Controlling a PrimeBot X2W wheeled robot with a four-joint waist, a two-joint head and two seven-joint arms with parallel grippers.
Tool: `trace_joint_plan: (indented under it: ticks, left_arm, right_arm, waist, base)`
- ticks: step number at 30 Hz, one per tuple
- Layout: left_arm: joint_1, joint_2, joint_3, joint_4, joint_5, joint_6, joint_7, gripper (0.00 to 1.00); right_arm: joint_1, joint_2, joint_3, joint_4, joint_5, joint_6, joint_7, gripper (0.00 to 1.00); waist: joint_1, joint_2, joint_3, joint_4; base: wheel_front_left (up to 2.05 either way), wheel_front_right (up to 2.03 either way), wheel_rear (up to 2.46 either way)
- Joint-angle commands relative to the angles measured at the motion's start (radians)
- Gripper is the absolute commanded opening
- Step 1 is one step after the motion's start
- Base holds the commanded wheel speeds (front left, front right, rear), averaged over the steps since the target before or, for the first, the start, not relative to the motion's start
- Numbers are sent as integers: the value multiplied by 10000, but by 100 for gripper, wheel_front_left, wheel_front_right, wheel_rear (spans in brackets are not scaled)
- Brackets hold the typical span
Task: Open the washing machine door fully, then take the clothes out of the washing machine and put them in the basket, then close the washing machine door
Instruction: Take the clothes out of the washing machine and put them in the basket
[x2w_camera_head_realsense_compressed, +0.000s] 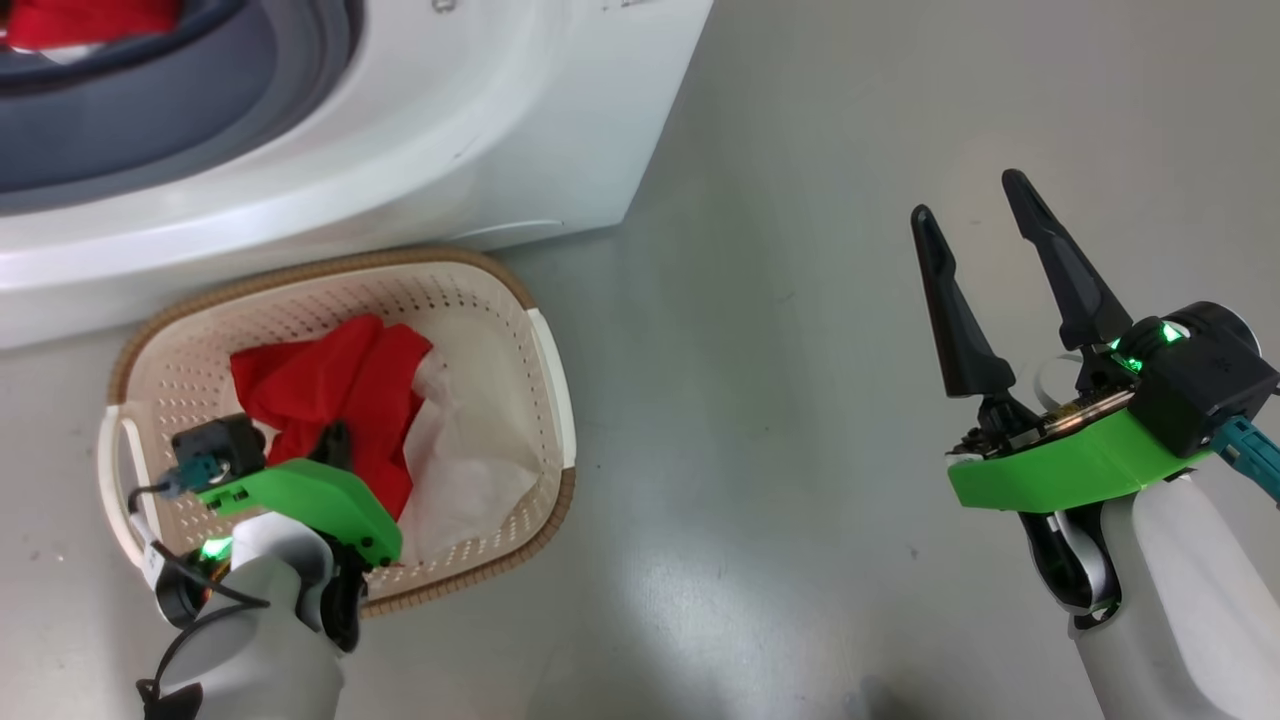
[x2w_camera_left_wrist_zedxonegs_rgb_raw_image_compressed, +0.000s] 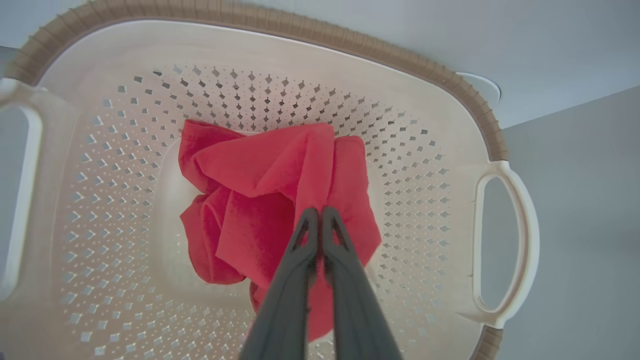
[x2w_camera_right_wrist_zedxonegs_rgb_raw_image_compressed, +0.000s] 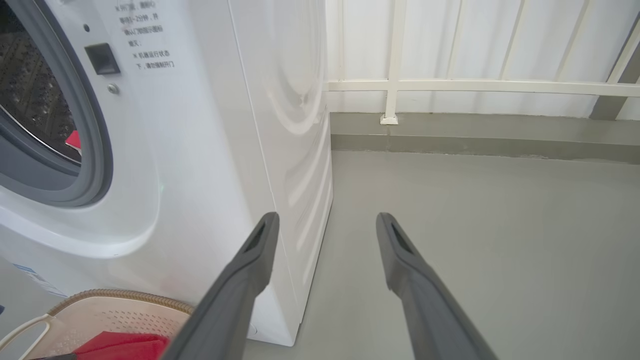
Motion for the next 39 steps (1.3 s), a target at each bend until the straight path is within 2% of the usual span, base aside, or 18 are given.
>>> trace_joint_plan:
  ticks: [1,8,20,39]
  left_arm:
    - [130,306,138,-37,111,-100,-180,100]
    - [453,305,122,-482,193,-289,-378,100]
    - [2378,267,1079,-3851,871,-346,-389,100]
    - [4321,166,2080,-7456,1784,-450,-390,100]
  right_arm:
    - [106,52,107,-182,46,63,-61,100]
    - [276,79,-61,-25,-16,63,-61,100]
    - [875,62,-390,155,-217,63,-61,100]
    - [1708,179,-836,145,-576,63,-61,100]
  waist:
    - [-1,0,-195,29]
    - [-1,0,-902,239]
    - [-1,0,-2473,626]
    - [-1,0,-3843,803]
  base:
    - [0,0,0]
    - [0,0,0]
    - [0,0,0]
    - [0,0,0]
